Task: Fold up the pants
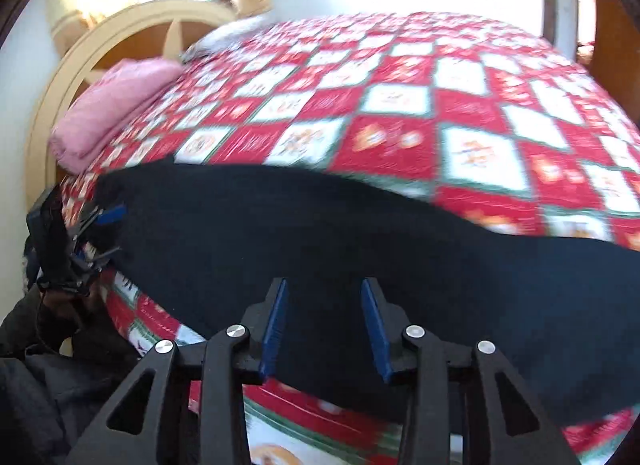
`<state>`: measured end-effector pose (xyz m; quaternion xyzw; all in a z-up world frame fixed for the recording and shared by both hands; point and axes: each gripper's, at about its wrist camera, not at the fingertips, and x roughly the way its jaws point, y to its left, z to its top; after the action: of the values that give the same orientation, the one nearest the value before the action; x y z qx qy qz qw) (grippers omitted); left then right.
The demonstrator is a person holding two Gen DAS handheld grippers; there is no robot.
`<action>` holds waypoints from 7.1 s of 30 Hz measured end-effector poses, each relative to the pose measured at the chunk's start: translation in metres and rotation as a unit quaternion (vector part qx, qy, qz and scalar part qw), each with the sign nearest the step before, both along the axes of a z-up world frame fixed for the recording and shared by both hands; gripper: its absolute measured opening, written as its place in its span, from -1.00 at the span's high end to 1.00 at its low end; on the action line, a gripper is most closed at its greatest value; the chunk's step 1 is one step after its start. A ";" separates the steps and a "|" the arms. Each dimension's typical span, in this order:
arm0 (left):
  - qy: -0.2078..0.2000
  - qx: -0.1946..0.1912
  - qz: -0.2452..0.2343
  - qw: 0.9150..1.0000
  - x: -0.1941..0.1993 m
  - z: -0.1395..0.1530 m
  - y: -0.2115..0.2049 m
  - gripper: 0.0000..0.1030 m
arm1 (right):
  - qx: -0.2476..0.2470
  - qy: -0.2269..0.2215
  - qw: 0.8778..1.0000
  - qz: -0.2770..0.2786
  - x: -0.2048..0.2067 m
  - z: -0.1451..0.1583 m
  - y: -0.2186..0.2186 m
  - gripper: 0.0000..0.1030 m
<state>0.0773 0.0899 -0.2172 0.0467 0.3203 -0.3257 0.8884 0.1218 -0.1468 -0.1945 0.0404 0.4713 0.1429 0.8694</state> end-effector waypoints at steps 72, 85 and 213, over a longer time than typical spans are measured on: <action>0.005 0.080 0.071 0.994 0.014 0.001 -0.056 -1.00 | 0.051 -0.020 0.971 -0.233 0.019 0.010 -0.148 0.09; 0.003 0.079 0.102 0.992 0.014 0.006 -0.049 -1.00 | 0.042 -0.021 0.953 -0.301 -0.030 0.017 -0.214 0.09; 0.087 -0.016 0.045 0.995 0.021 0.038 -0.078 -0.45 | -0.043 -0.141 0.988 0.047 -0.050 0.018 0.047 -0.17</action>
<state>0.0987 0.0122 -0.1790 -0.0102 0.3930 -0.2930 0.8716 0.0721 -0.1000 -0.1768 -0.0403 0.3511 0.1676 0.9203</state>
